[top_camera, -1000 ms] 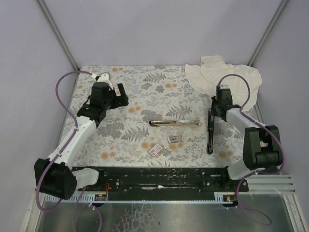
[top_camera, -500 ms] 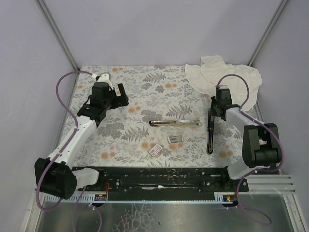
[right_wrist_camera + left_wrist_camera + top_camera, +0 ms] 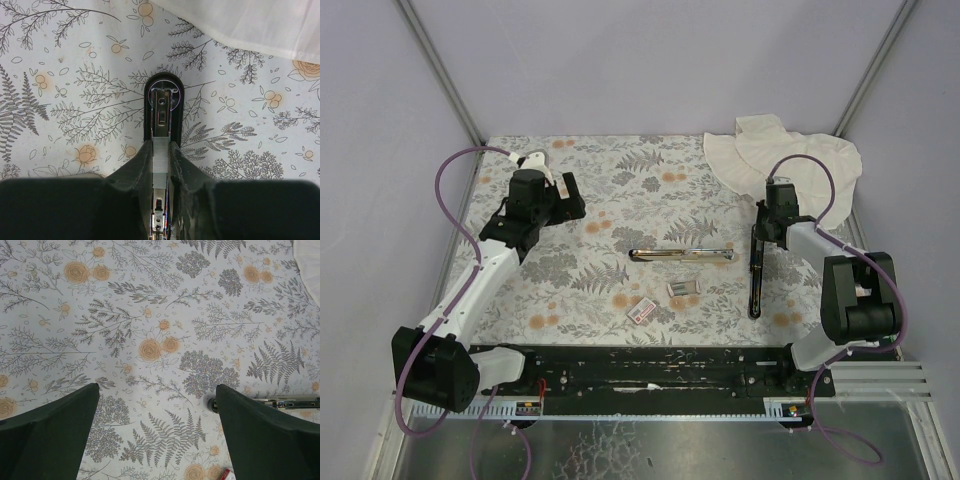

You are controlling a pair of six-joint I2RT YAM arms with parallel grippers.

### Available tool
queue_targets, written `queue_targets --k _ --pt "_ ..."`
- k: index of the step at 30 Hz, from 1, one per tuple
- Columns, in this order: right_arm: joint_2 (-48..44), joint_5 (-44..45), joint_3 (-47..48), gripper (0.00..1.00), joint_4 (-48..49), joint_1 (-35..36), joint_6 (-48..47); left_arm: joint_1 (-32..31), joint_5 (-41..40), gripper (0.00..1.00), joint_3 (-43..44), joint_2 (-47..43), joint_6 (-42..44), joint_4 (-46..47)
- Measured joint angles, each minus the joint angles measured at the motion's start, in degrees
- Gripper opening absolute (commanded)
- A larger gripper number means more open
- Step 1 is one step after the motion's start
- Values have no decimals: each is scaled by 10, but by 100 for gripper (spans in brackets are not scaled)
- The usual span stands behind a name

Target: Load the staples into the stapler

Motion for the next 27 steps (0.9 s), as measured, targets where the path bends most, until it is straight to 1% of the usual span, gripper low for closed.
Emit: queue_targets --k 27 --pt "29 18 18 17 12 0 -1 2 0 100 0 3 0 0"
